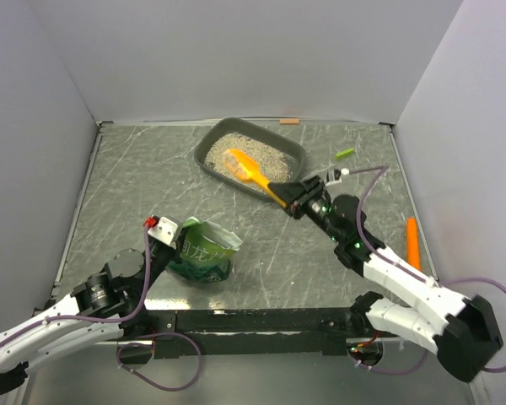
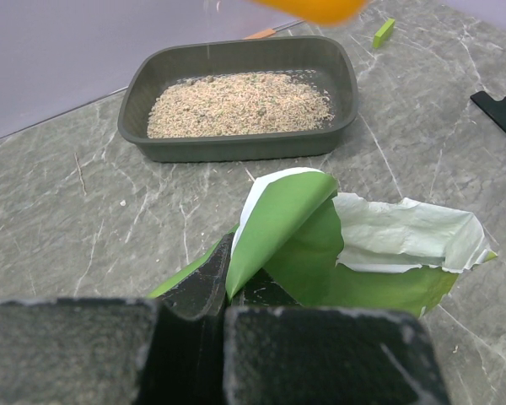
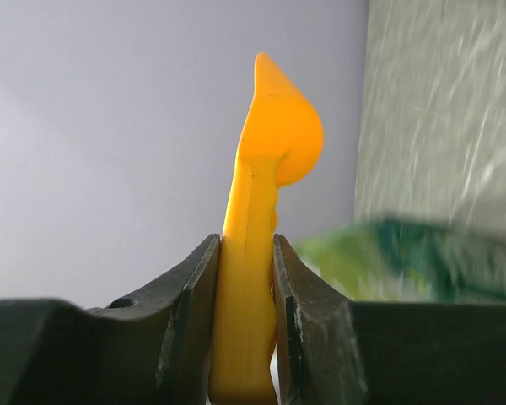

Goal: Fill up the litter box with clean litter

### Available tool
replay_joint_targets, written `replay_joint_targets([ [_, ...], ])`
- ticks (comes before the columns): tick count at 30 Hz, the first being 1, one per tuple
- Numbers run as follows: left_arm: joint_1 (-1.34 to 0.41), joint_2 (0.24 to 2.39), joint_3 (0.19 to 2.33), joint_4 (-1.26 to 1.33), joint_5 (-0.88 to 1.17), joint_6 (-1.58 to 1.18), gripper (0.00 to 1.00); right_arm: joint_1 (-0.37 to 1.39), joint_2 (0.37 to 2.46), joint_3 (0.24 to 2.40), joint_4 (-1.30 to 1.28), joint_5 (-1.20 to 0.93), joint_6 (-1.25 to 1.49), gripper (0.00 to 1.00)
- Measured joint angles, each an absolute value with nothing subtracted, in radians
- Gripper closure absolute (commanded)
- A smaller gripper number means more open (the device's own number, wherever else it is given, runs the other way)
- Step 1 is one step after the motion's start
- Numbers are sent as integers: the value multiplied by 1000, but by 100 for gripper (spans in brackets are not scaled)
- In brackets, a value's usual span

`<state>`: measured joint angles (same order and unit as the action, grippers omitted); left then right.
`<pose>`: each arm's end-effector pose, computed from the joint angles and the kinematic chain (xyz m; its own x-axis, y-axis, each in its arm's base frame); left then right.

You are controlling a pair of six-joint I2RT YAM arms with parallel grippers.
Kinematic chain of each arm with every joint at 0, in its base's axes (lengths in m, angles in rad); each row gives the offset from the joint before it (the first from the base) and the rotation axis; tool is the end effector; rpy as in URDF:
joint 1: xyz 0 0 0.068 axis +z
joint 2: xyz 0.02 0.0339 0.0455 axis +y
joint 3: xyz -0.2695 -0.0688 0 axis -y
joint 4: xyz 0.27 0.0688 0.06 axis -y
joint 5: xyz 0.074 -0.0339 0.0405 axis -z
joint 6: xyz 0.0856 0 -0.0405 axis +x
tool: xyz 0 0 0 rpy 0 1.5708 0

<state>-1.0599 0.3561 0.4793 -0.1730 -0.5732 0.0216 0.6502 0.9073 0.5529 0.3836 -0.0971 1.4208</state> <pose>0.1254 -0.1288 0.2929 -0.0142 0.0625 -0.9979 0.4685 0.8822 0.0486 0.2236 0.1805 0.2930 -0.6685 0.7280 -0.1522 -0.1245 0.0921 0.9879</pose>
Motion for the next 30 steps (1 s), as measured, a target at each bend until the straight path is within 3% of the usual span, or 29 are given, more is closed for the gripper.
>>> replay_joint_targets([
  [10,-1060,358,479,-172,-574,22,99,443,1337,786,529,-130,1400,100],
  [15,-1060,363,479,-169,-574,23,99,390,1525,911,483,-197,1333,100],
  [30,-1060,397,479,-147,-574,23,99,356,1705,1432,-290,-150,711,100],
])
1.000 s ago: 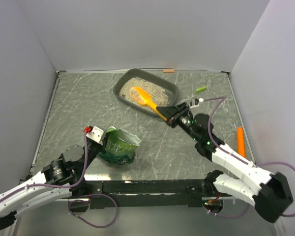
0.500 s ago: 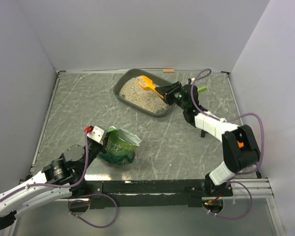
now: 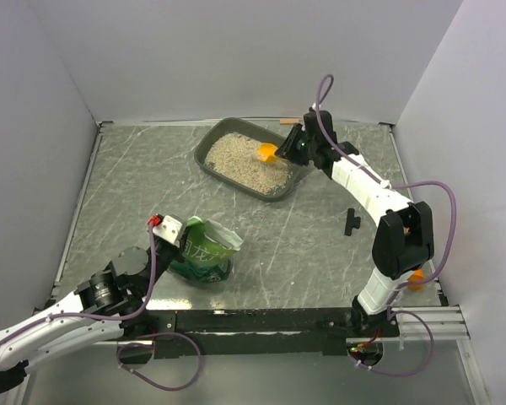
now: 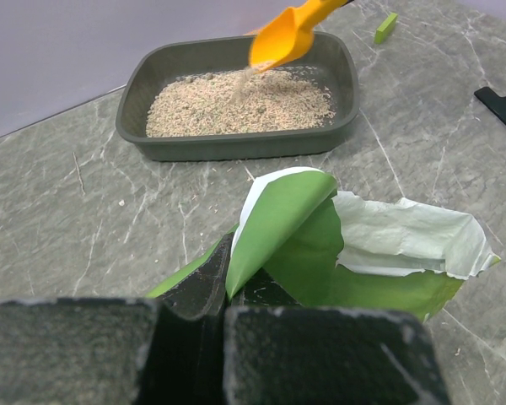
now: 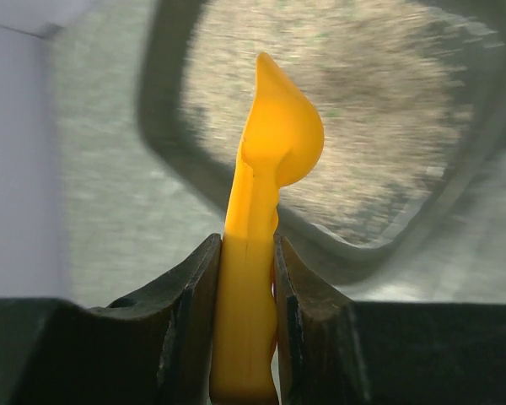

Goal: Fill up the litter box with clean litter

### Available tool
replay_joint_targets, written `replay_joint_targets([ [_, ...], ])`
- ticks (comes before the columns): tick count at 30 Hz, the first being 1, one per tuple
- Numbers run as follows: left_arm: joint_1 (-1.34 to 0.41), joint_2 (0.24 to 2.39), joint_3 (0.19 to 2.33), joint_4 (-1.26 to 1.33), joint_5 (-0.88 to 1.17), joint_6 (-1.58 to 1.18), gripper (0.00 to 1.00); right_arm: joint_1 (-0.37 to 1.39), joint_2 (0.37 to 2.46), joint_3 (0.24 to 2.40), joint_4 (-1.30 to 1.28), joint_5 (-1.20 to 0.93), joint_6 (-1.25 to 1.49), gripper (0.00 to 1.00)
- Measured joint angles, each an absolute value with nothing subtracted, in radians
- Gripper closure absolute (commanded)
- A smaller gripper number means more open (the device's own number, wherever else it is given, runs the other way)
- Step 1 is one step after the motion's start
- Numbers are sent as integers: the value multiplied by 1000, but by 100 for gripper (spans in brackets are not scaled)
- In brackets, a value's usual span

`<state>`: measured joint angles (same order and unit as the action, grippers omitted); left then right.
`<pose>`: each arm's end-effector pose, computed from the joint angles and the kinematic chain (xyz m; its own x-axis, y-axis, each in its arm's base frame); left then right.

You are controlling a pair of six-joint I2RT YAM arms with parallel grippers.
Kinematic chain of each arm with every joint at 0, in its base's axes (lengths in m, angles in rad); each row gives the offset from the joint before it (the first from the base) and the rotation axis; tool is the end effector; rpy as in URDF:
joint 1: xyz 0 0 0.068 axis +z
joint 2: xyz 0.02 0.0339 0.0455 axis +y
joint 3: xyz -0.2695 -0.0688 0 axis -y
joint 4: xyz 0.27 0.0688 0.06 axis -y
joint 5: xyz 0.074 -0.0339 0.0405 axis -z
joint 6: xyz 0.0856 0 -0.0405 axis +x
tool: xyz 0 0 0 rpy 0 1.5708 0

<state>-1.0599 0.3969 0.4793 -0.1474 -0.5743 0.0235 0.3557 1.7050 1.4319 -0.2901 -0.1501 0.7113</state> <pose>0.1291 -0.1353 0.2902 -0.0208 0.0774 -0.9968 0.4679 0.8818 0.0587 0.4327 0.1744 0.2808 -0.6813 0.4355 -0.5884 -0.0239 0.7901 0.6125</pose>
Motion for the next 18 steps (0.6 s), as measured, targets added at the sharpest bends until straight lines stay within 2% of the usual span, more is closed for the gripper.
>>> replay_joint_targets([
  [10,-1060,401,479,-146,-585,22,99,435,1717,1651,-651,176,308,100],
  [14,-1060,404,479,-142,-592,22,99,486,1736,1731,-688,199,224,100],
  [18,-1060,403,479,-142,-593,22,99,501,1720,1706,-681,171,207,100],
])
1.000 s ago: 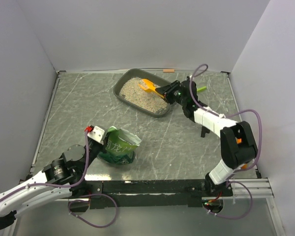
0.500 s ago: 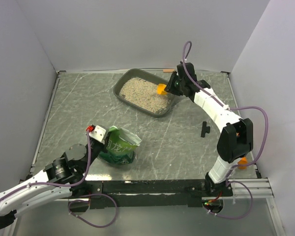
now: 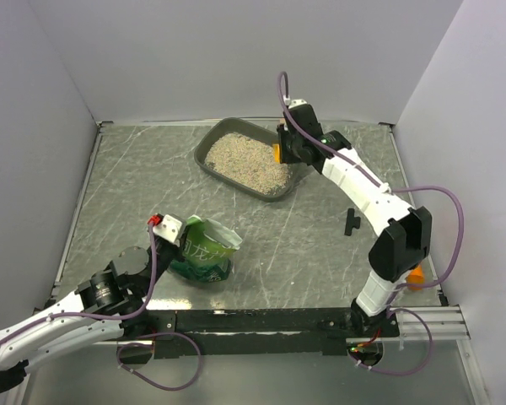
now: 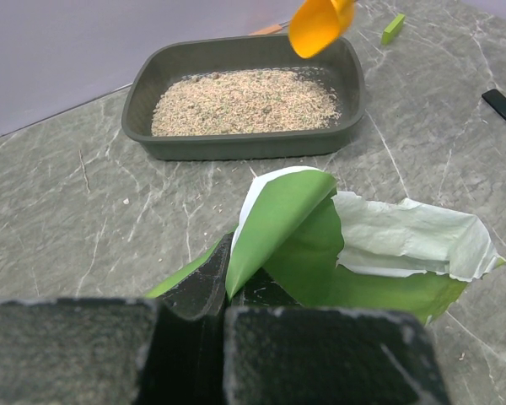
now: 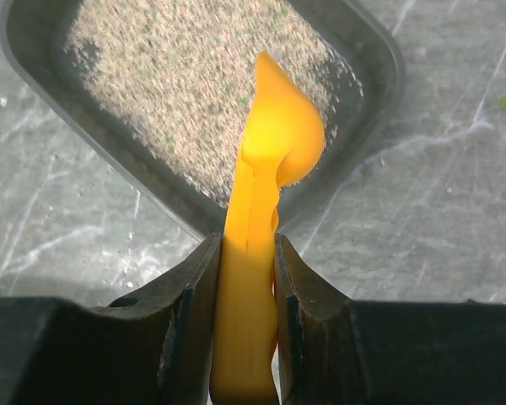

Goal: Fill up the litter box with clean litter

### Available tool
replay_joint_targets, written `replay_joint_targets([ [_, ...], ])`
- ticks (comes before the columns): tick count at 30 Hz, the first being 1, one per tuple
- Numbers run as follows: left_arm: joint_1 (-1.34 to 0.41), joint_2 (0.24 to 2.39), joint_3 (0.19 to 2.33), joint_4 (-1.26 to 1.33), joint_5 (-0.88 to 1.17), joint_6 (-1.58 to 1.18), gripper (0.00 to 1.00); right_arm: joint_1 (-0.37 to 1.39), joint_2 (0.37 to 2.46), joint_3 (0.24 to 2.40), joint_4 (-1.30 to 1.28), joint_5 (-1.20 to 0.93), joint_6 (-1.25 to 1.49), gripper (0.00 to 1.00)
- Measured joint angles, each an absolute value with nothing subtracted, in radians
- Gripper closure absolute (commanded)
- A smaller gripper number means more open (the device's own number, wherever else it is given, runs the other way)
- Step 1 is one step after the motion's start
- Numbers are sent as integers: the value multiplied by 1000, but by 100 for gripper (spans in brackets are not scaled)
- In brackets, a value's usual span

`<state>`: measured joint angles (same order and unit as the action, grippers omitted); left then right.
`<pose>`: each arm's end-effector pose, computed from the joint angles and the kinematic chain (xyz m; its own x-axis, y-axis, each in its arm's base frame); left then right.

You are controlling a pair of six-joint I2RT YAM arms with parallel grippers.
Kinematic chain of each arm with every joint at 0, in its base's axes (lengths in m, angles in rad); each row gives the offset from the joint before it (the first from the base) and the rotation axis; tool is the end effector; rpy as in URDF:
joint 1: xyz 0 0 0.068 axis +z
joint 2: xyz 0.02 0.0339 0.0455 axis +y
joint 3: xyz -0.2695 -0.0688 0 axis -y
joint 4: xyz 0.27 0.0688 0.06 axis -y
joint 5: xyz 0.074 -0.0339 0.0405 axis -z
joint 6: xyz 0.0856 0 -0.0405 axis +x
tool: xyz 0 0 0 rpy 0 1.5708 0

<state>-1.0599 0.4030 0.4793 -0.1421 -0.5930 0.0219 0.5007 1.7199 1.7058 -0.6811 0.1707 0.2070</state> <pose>0.1304 -0.1348 0.2901 -0.0223 0.0769 -0.9968 0.4513 0.8904 0.0586 0.4039 0.2044 0.3348 -0.6236 -0.1104 -0.7739 -0.2355 0.9705 0.0513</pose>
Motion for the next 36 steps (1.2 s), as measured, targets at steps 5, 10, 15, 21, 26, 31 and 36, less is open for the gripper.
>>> replay_joint_targets([
  [5,-1060,398,479,-143,-595,22,99,496,1602,1560,-680,210,212,100],
  [10,-1060,394,479,-144,-593,22,99,492,1382,1374,-673,301,240,100],
  [15,-1060,381,479,-148,-593,23,99,468,1196,1188,-644,352,281,100],
  [21,-1060,381,479,-149,-593,23,99,403,1186,1062,-577,310,321,96],
  [26,-1060,374,479,-154,-593,23,99,336,1244,992,-508,256,348,93],
  [31,-1060,377,479,-154,-592,23,99,292,1328,976,-411,210,359,70],
  [36,-1060,383,479,-153,-591,25,99,228,1420,984,-329,157,377,43],
])
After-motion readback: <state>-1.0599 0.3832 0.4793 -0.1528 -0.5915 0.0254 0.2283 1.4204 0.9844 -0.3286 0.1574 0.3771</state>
